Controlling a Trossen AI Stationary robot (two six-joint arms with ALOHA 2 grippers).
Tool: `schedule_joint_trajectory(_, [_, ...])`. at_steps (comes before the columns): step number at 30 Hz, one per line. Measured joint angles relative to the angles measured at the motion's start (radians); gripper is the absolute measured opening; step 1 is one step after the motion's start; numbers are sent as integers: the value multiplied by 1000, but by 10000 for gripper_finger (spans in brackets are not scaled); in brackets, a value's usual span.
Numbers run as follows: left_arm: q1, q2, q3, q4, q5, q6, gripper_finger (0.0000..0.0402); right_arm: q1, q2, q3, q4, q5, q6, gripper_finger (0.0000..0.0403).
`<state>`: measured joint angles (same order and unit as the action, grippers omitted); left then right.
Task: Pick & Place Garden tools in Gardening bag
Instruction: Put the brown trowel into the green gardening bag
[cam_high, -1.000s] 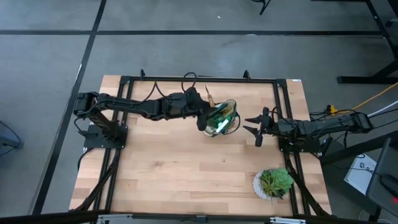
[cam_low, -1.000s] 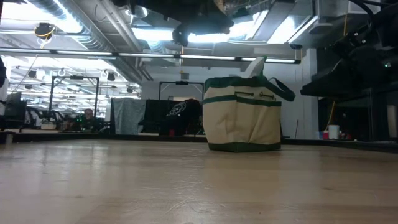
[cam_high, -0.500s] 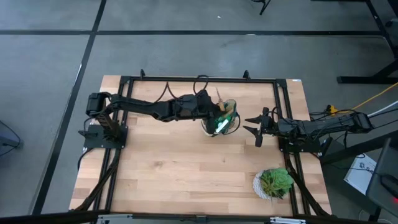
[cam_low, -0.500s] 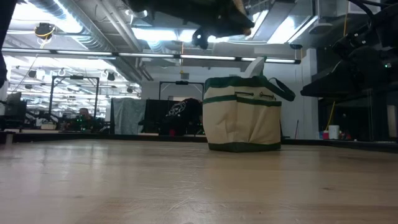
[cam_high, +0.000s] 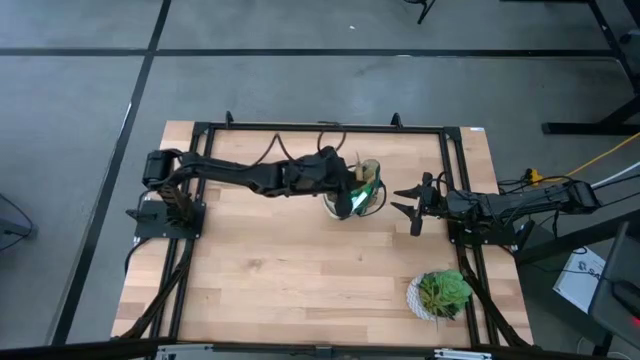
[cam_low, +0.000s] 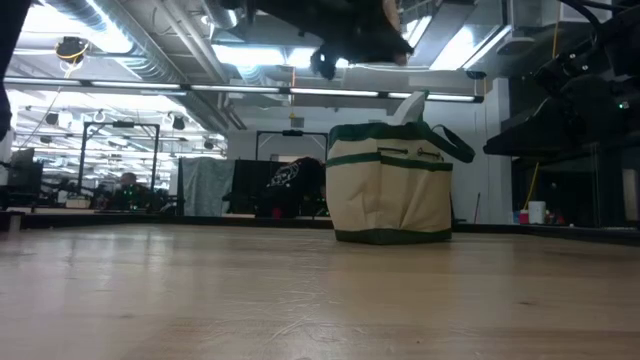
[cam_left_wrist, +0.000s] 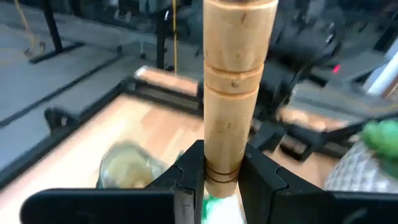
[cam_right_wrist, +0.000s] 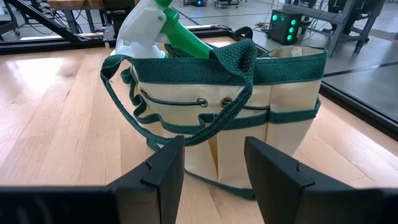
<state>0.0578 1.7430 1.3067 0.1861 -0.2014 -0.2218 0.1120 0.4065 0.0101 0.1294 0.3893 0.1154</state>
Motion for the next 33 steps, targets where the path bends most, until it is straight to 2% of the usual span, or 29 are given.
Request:
schedule_joint_trajectory(13, [16,111,-2,-2,-43,-4,63,0,0,0,0,0,0,171])
schedule_joint_trajectory(33, [29,123,-2,-86,-14,-45,63,0,0,0,0,0,0,171])
